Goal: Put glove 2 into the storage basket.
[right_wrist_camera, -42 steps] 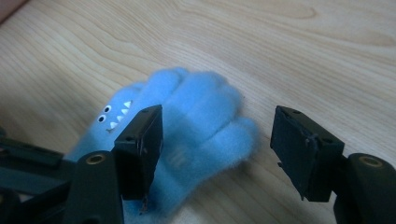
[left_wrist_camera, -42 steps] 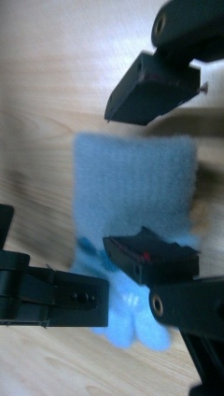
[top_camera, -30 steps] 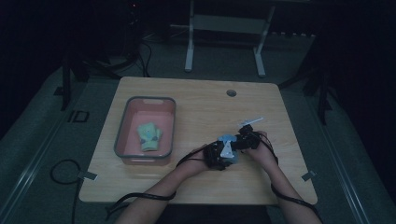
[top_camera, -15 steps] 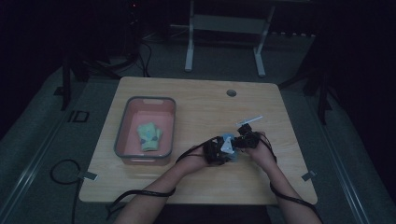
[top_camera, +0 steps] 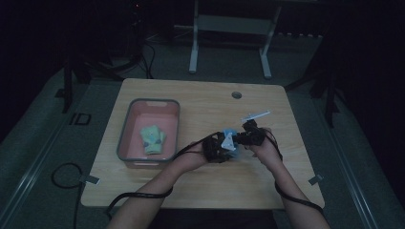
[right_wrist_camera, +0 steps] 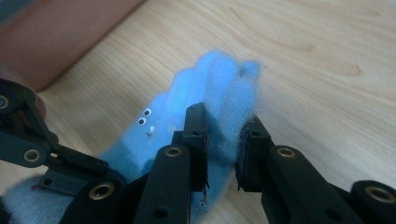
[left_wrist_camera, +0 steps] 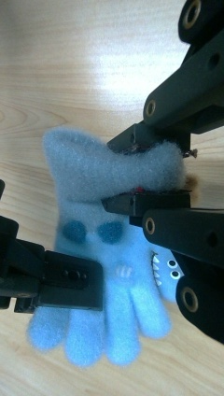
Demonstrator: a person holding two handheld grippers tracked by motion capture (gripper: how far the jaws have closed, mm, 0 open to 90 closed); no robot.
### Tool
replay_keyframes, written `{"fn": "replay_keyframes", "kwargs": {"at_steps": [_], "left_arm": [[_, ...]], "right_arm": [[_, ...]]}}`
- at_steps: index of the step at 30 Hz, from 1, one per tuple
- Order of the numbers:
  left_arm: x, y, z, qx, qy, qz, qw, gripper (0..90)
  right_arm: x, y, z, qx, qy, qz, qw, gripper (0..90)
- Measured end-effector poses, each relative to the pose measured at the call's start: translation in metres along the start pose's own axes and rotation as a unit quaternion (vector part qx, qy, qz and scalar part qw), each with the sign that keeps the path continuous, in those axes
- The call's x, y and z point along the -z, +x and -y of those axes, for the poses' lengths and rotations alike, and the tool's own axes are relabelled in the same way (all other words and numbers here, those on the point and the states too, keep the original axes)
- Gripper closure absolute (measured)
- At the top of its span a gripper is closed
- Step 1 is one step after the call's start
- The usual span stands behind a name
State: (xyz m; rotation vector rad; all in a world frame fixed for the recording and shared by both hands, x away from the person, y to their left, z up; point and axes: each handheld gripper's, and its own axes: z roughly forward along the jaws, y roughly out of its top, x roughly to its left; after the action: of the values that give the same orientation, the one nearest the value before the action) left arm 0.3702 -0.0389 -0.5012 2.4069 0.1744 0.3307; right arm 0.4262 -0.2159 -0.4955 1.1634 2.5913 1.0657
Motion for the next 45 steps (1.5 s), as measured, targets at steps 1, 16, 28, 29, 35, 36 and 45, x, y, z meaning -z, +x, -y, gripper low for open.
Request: {"fn": "replay_keyframes", "kwargs": {"at_steps": [1,16,28,29,35,36,45], "left_arm": [[0.003,0.0,-0.001,0.001,0.0,-0.003,1.0,76.2],[0.049,0.013,-0.004,-0.003,0.015,-0.02,0.9997,76.2],[0.084,0.023,0.007,0.0,0.031,-0.043,0.9986,76.2],[0.087,0.023,0.009,0.003,0.032,-0.045,0.9985,76.2],[0.1,0.026,0.022,0.01,0.041,-0.051,0.9978,76.2],[0.102,0.026,0.024,0.009,0.043,-0.053,0.9976,76.2],[0.122,0.03,0.045,0.018,0.052,-0.058,0.9968,76.2]], "right_arm": [[0.001,0.001,-0.002,0.001,-0.003,-0.001,1.0,77.2],[0.016,0.027,-0.042,0.029,-0.027,-0.016,0.9991,77.2],[0.009,0.053,-0.078,0.052,-0.034,-0.035,0.9975,77.2],[0.008,0.055,-0.08,0.053,-0.035,-0.036,0.9973,77.2],[-0.004,0.068,-0.093,0.064,-0.034,-0.045,0.9963,77.2],[-0.006,0.07,-0.095,0.065,-0.033,-0.048,0.9962,77.2],[-0.024,0.092,-0.112,0.08,-0.03,-0.063,0.9944,77.2]]}}
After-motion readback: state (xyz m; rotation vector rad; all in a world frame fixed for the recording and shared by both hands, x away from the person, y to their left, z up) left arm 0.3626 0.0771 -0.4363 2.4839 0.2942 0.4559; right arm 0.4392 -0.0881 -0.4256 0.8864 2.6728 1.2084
